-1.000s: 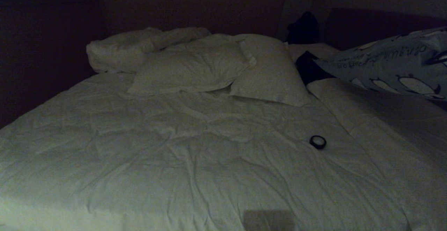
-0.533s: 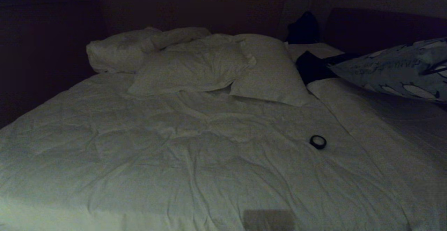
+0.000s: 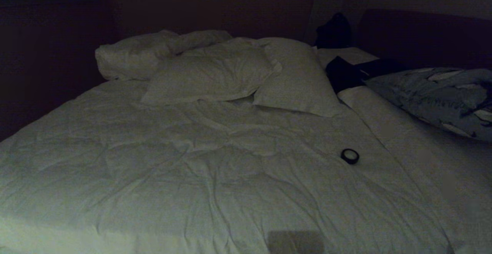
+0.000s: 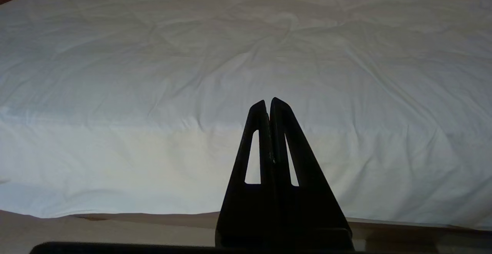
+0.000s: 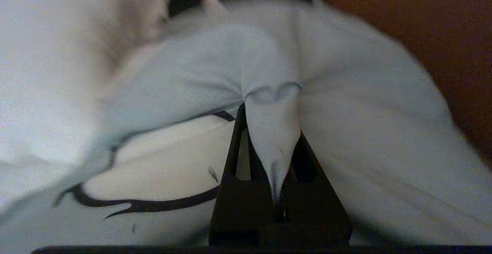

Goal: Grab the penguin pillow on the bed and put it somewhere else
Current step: Place the pillow at the bedside

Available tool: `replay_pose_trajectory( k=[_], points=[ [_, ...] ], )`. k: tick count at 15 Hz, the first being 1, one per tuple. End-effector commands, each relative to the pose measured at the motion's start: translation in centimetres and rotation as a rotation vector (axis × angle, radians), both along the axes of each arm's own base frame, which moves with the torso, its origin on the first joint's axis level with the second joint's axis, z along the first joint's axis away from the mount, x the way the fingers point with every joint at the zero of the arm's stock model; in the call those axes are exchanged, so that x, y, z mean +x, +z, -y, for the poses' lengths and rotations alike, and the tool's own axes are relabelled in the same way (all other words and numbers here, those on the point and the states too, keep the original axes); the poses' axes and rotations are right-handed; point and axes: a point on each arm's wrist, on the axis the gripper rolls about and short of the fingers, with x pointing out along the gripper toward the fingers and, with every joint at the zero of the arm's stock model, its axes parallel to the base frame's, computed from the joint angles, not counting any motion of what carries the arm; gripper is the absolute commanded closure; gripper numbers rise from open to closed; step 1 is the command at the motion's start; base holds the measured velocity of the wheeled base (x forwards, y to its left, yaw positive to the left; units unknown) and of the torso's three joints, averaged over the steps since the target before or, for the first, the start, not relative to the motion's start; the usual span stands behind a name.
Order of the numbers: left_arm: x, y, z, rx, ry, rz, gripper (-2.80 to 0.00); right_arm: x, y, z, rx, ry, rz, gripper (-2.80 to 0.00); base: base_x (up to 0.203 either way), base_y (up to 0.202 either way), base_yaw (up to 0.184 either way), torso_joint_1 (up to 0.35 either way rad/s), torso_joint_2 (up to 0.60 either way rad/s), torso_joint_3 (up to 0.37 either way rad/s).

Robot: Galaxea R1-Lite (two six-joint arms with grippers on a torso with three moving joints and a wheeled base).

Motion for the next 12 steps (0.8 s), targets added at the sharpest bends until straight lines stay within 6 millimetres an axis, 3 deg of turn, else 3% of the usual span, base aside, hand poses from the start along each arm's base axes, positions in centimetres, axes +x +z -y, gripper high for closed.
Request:
replay_pose_trajectory(
  k=[1, 3, 6, 8, 9, 12],
  points=[
    [0.0, 0.0, 0.0, 0.000, 0.000, -0.001, 0.00, -0.1, -3.2, 1.6, -0.017, -0.026, -0.075, 0.00, 0.000, 0.000, 0.000, 0.000, 0.00, 0.000],
    [0.0, 0.0, 0.0, 0.000, 0.000, -0.001, 0.00, -0.8, -4.1, 2.1, 0.001, -0.041, -0.099, 0.00, 0.000, 0.000, 0.000, 0.000, 0.00, 0.000],
    [0.0, 0.0, 0.0, 0.000, 0.000, -0.001, 0.00, -2.0, -3.6, 2.9, -0.004, -0.065, -0.099, 0.00, 0.000, 0.000, 0.000, 0.000, 0.00, 0.000],
    [0.0, 0.0, 0.0, 0.000, 0.000, -0.001, 0.00, -2.6, -2.8, 2.3, -0.006, -0.065, -0.099, 0.00, 0.000, 0.000, 0.000, 0.000, 0.00, 0.000],
    [0.0, 0.0, 0.0, 0.000, 0.000, -0.001, 0.00, -3.1, -2.1, 1.9, -0.014, -0.064, -0.096, -2.80, 0.000, 0.000, 0.000, 0.000, 0.00, 0.000],
    [0.0, 0.0, 0.0, 0.000, 0.000, -0.001, 0.00, -5.2, 0.8, -0.1, -0.035, -0.061, -0.080, -2.80, 0.000, 0.000, 0.000, 0.000, 0.00, 0.000]
  ],
)
